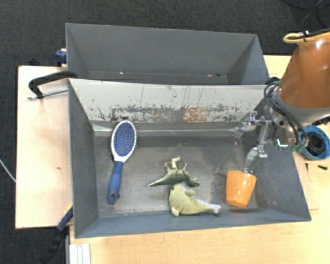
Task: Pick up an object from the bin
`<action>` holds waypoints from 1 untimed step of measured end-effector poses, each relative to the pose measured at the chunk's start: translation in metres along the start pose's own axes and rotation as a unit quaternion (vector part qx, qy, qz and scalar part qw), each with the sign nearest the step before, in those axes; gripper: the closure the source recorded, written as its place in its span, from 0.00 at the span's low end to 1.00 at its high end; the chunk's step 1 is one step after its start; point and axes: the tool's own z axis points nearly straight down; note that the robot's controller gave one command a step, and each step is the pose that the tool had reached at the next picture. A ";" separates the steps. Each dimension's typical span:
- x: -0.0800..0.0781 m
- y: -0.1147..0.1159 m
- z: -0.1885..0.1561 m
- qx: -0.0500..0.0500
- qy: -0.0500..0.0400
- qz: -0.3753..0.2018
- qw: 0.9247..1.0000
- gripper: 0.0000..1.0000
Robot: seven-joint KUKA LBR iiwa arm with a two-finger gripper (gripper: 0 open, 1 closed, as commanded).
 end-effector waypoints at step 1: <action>0.028 0.011 0.133 0.000 -0.004 -0.177 0.984 0.00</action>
Offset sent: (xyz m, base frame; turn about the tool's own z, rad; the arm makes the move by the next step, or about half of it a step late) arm -0.0296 0.0092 -0.1330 -0.3556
